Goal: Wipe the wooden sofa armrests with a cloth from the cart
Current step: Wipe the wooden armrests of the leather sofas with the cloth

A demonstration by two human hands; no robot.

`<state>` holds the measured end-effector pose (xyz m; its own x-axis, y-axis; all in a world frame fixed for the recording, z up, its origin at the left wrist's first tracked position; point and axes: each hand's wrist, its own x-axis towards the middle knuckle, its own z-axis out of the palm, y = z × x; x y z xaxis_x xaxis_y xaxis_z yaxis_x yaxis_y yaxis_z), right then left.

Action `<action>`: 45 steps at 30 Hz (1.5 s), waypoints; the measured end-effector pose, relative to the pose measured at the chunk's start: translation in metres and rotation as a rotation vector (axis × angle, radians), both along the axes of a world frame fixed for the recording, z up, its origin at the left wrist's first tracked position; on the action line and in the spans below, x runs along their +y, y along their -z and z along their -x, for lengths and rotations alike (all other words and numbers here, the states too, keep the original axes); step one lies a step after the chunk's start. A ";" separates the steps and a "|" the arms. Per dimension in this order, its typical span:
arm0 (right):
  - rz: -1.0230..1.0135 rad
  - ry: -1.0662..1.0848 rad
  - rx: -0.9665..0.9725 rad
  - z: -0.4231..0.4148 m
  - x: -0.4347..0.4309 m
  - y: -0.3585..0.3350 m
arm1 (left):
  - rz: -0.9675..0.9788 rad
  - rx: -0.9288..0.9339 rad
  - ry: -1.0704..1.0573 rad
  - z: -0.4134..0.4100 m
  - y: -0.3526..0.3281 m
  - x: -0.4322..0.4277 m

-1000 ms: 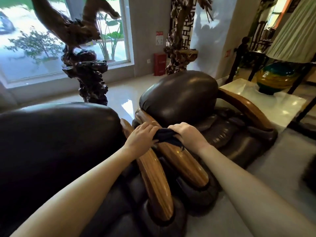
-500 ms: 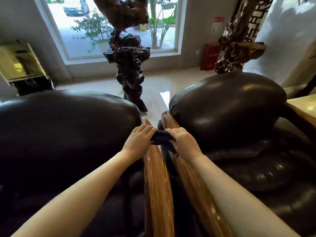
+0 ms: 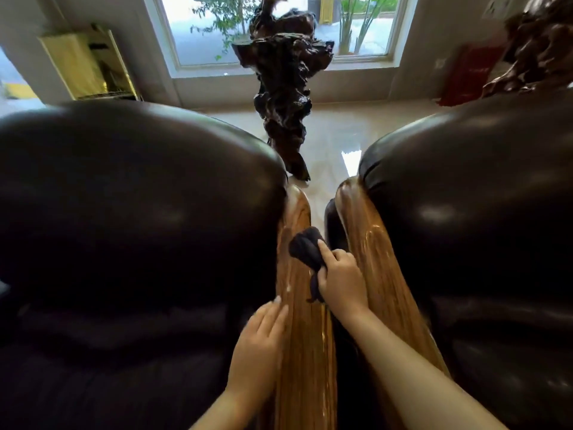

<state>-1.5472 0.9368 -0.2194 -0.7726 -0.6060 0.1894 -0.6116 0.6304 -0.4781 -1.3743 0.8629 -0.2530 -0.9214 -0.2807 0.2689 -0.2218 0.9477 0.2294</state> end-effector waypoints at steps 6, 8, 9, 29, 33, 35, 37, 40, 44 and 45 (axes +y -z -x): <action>-0.136 -0.059 -0.002 0.003 -0.044 0.058 | 0.147 -0.345 0.191 -0.045 0.100 0.015; -0.234 -0.111 0.075 0.004 -0.056 0.070 | 0.137 -0.388 0.225 -0.047 0.105 0.010; -0.269 -0.140 0.098 0.007 -0.062 0.074 | 0.135 -0.391 0.250 -0.047 0.108 0.009; -0.250 -0.321 0.132 -0.027 -0.050 0.091 | 0.092 -0.291 0.389 -0.037 0.102 -0.007; -0.251 -0.305 0.161 -0.039 -0.040 0.096 | 0.086 -0.270 0.406 -0.039 0.107 -0.006; -0.246 -0.275 0.171 -0.034 -0.049 0.097 | 0.087 -0.257 0.408 -0.038 0.107 -0.006; -0.279 -0.243 0.167 -0.018 -0.068 0.098 | 0.091 -0.252 0.414 -0.038 0.106 -0.007; -0.337 -0.213 0.157 0.021 -0.100 0.099 | 0.078 -0.273 0.409 -0.040 0.105 -0.006; -0.369 -0.217 0.157 0.059 -0.120 0.094 | 0.096 -0.298 0.388 -0.039 0.102 -0.008; -0.372 -0.216 0.147 0.062 -0.122 0.093 | 0.097 -0.305 0.384 -0.040 0.101 -0.008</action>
